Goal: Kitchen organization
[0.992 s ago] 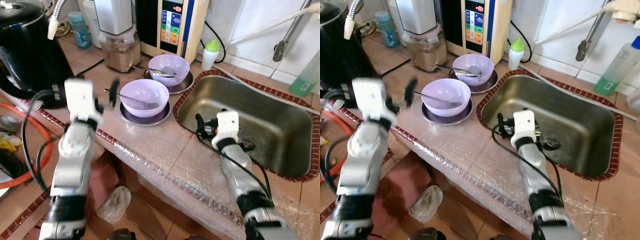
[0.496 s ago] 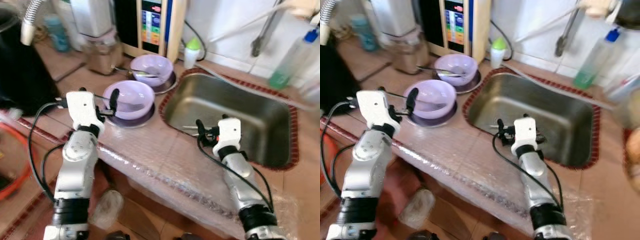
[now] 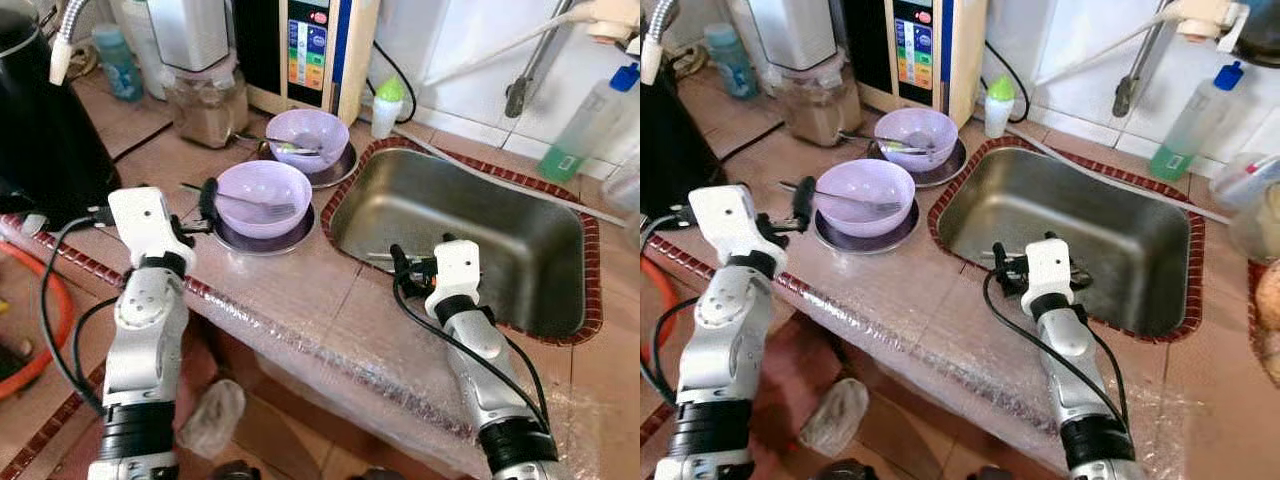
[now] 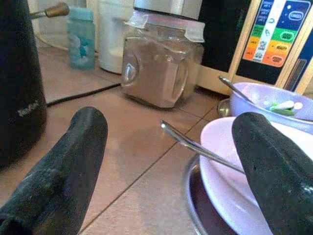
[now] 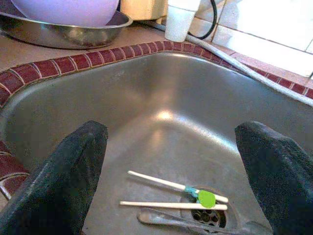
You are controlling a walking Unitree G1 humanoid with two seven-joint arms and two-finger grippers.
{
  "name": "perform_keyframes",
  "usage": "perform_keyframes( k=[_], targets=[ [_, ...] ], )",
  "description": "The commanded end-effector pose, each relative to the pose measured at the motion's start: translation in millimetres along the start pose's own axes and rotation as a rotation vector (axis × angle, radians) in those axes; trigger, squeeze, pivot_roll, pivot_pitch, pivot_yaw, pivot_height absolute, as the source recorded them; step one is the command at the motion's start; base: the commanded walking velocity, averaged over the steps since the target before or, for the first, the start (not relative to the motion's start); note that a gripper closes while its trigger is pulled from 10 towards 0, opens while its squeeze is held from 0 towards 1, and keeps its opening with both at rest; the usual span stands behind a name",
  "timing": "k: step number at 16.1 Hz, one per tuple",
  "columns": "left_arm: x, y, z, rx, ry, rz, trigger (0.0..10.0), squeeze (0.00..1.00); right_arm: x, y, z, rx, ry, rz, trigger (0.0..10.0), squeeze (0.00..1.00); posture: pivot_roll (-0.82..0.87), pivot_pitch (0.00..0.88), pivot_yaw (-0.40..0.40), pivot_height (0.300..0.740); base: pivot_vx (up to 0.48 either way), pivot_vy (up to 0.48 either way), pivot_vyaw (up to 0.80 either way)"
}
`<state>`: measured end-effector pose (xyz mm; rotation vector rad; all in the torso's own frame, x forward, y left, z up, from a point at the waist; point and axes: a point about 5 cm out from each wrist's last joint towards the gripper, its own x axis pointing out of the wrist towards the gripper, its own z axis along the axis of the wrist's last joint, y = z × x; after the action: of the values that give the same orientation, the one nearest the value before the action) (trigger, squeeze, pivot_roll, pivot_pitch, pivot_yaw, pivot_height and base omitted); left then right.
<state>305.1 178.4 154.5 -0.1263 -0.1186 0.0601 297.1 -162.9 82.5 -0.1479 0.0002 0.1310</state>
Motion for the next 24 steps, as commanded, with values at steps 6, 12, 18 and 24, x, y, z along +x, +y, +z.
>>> perform_keyframes(
  k=[6, 12, 18, 24],
  targets=[
    [14.6, -14.6, 3, -0.109, 0.024, -0.031, 10.0, 0.00, -3.8, 1.2, -1, 0.018, 0.006, -0.025, 10.0, 0.00, -0.05, 0.000, 0.020, 0.740, 0.000, 0.000, -0.49],
    [23.7, -14.6, -2, -0.132, 0.104, -0.063, 10.0, 0.00, -4.7, 7.0, 3, 0.023, -0.017, -0.002, 10.0, 0.00, -0.05, 0.014, 0.040, 0.740, 0.000, 0.000, 0.00],
    [34.4, -31.2, -2, -0.252, 0.199, -0.186, 0.0, 0.00, -6.5, 24.0, 11, 0.036, -0.051, 0.167, 10.0, 0.00, -0.05, 0.040, 0.058, 0.740, 0.000, 0.000, 0.00],
    [32.2, -35.2, -4, -0.280, 0.217, -0.222, 0.0, 0.00, -6.4, 29.5, 27, 0.032, -0.095, 0.322, 10.0, 0.00, -0.06, 0.044, 0.052, 0.740, 0.000, 0.000, 0.00]
  ],
)
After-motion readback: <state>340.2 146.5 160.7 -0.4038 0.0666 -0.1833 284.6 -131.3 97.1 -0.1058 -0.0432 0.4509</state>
